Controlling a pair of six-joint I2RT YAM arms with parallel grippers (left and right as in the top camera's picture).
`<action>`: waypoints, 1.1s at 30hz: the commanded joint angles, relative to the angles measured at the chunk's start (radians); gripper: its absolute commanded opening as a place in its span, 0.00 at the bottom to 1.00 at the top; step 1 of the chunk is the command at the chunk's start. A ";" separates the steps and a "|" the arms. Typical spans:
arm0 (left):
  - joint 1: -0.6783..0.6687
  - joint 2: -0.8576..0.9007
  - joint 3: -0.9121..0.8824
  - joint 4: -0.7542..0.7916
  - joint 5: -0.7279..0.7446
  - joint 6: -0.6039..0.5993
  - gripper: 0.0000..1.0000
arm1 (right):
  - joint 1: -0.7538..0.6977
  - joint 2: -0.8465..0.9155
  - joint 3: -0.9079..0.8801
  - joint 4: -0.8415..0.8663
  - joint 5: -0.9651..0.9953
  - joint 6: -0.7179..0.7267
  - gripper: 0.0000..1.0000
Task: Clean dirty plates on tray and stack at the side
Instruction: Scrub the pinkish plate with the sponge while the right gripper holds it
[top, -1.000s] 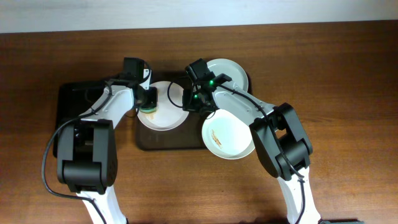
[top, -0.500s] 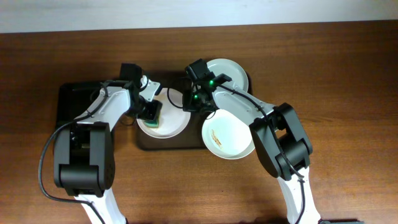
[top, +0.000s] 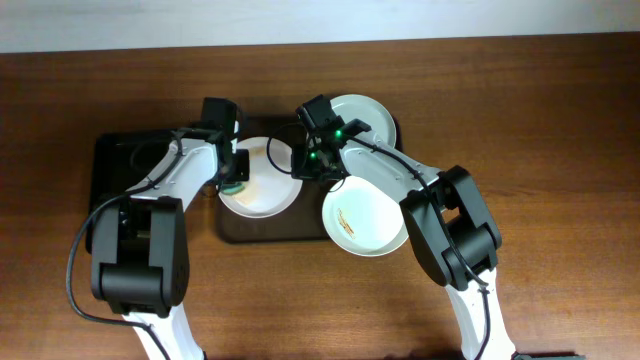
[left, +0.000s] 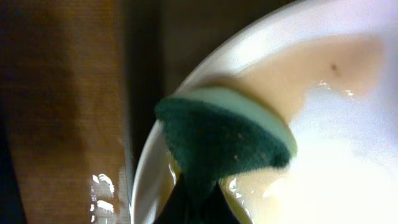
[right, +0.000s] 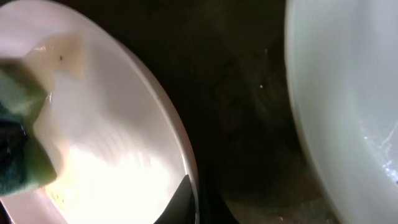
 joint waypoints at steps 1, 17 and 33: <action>0.017 0.048 -0.043 -0.080 0.371 0.359 0.01 | 0.002 0.016 0.015 0.004 -0.006 -0.002 0.04; 0.021 0.048 -0.043 -0.002 -0.104 -0.134 0.01 | 0.002 0.016 0.015 0.005 -0.005 -0.003 0.04; 0.004 0.060 -0.043 0.299 0.332 0.061 0.01 | 0.002 0.016 0.015 0.006 -0.005 -0.003 0.04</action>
